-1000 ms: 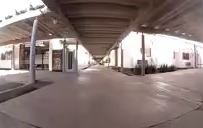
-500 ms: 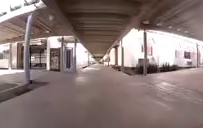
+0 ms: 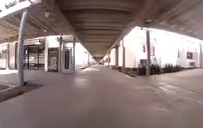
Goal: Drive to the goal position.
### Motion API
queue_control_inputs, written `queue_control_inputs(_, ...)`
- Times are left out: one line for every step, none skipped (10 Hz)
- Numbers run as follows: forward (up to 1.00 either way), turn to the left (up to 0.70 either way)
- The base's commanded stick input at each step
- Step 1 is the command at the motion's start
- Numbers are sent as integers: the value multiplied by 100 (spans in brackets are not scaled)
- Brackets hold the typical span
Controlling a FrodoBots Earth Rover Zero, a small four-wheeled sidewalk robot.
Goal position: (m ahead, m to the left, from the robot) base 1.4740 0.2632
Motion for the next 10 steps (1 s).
queue_control_inputs(70, 3)
queue_control_inputs(70, 9)
queue_control_inputs(70, 34)
queue_control_inputs(70, 35)
queue_control_inputs(70, 35)
queue_control_inputs(70, 35)
queue_control_inputs(70, 34)
queue_control_inputs(70, 16)
queue_control_inputs(70, 0)
queue_control_inputs(70, 0)
